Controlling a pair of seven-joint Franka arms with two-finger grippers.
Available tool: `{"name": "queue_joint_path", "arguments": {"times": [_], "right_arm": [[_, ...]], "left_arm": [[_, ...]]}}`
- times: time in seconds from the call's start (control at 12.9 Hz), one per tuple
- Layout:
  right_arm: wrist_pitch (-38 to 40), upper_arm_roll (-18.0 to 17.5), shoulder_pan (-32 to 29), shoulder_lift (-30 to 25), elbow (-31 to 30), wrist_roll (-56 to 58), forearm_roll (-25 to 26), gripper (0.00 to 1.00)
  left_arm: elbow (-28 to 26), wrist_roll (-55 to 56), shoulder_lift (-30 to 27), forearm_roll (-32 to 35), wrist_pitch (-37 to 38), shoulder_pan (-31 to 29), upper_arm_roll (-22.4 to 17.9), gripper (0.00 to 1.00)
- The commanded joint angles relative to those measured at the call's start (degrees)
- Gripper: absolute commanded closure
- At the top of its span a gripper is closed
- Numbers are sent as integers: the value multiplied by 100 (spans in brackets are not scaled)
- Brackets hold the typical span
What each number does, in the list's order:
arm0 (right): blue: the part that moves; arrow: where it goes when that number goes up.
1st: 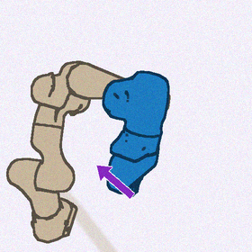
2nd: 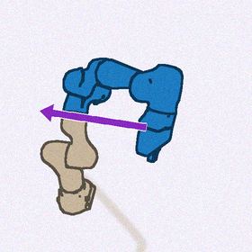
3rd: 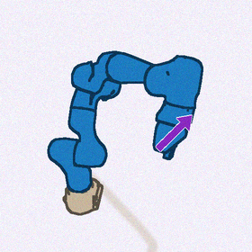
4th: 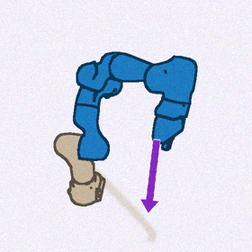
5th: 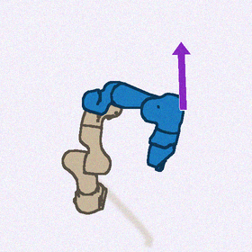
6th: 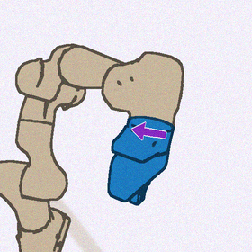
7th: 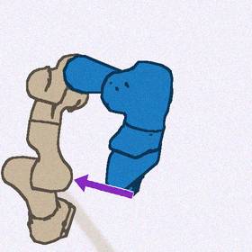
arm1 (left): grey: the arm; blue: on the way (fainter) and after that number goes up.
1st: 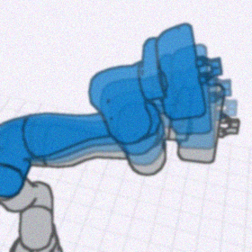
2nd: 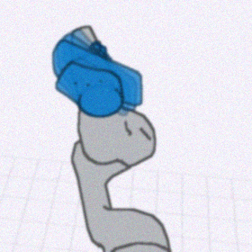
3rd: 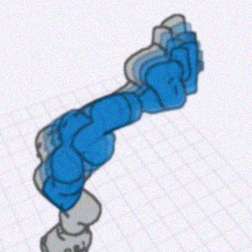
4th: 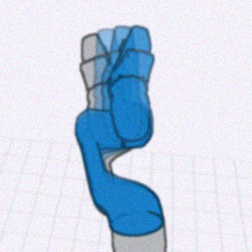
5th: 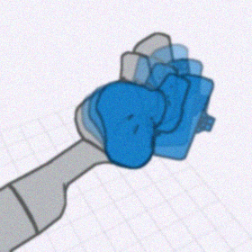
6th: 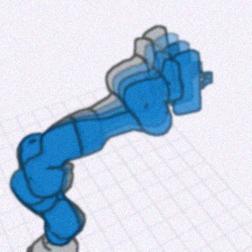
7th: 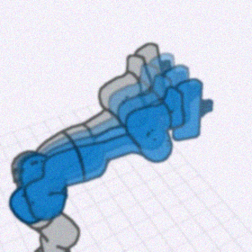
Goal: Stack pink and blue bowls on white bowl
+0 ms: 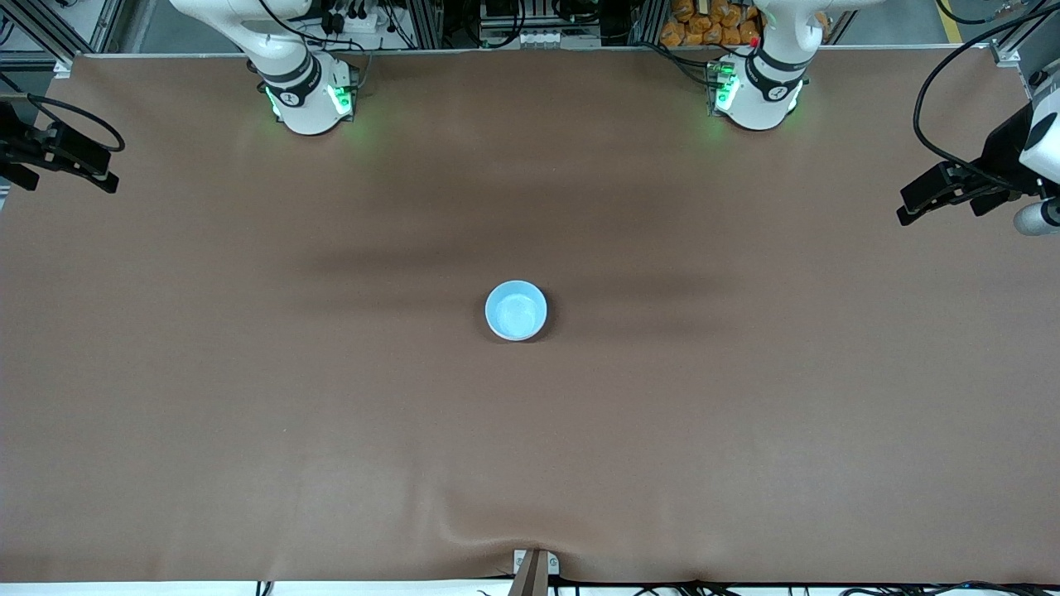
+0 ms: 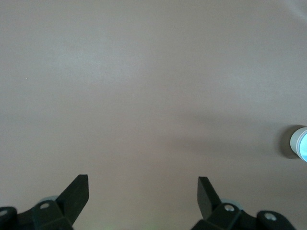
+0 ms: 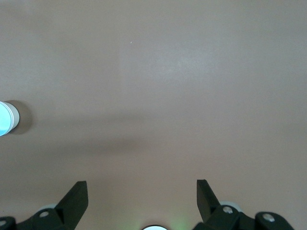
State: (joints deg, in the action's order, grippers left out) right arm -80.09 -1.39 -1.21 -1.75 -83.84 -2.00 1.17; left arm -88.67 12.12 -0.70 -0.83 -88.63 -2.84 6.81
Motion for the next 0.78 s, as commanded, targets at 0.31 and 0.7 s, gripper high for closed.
{"name": "queue_joint_path", "arguments": {"times": [0.31,0.7], "right_arm": [[11,16,33,-89,-115,51,120,0],[-6,16,41,-80,-159,51,120,0]], "left_arm": [[-45,-166,-124,-32,56,-23,-22,0],[-45,-157,-141,-32,56,-23,-22,0]]}}
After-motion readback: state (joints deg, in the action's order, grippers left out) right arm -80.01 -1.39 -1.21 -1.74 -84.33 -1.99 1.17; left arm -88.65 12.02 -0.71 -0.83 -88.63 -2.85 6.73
